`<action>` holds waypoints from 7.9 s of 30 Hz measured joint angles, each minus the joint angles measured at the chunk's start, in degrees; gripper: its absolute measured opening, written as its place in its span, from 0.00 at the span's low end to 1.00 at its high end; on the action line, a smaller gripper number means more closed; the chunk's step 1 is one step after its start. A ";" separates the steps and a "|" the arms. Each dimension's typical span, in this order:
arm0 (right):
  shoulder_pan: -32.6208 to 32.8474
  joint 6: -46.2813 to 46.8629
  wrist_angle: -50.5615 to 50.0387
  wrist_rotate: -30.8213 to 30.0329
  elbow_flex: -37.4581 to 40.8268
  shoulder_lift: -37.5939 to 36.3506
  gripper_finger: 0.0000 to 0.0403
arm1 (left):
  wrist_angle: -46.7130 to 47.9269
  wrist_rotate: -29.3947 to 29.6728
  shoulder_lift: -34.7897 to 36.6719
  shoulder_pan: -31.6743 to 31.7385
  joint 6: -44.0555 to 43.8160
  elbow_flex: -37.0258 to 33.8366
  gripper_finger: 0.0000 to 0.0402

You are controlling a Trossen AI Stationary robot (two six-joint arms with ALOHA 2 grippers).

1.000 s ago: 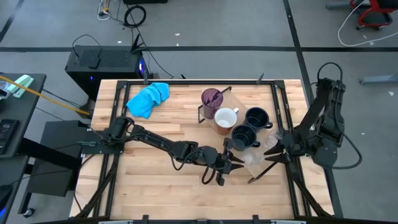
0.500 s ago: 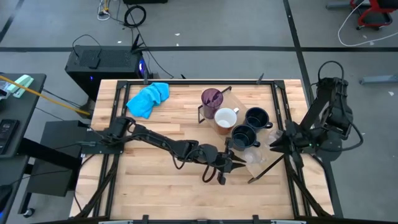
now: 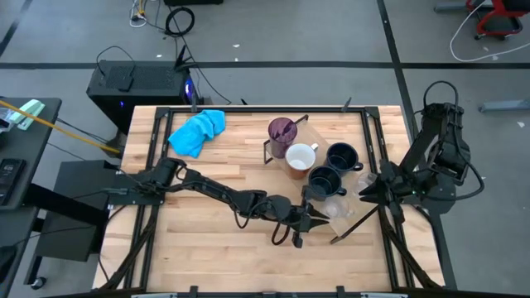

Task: Stack small to large cups/mugs on shelf
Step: Put the transparent mug on the shelf aligned with the other transparent mug, then adjust the transparent mug on the shelf, then return to Home Position

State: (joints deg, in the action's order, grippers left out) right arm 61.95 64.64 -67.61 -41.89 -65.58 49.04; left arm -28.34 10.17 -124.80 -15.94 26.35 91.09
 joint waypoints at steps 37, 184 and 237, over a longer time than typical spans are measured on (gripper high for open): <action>0.11 4.52 -1.47 1.95 0.04 1.23 0.16 | 6.37 14.06 1.54 -0.45 2.28 0.00 0.16; -20.61 -21.14 -22.43 23.76 0.44 3.72 0.19 | 25.27 2.67 4.60 -8.38 -2.71 0.00 0.06; -18.10 -51.30 11.10 8.50 -5.20 3.95 0.16 | 30.12 -8.33 8.05 -7.81 -9.29 -4.52 0.03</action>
State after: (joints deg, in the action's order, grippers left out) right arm 43.85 13.34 -56.51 -33.38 -70.78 52.98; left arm 1.78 1.85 -116.75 -23.75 17.06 86.56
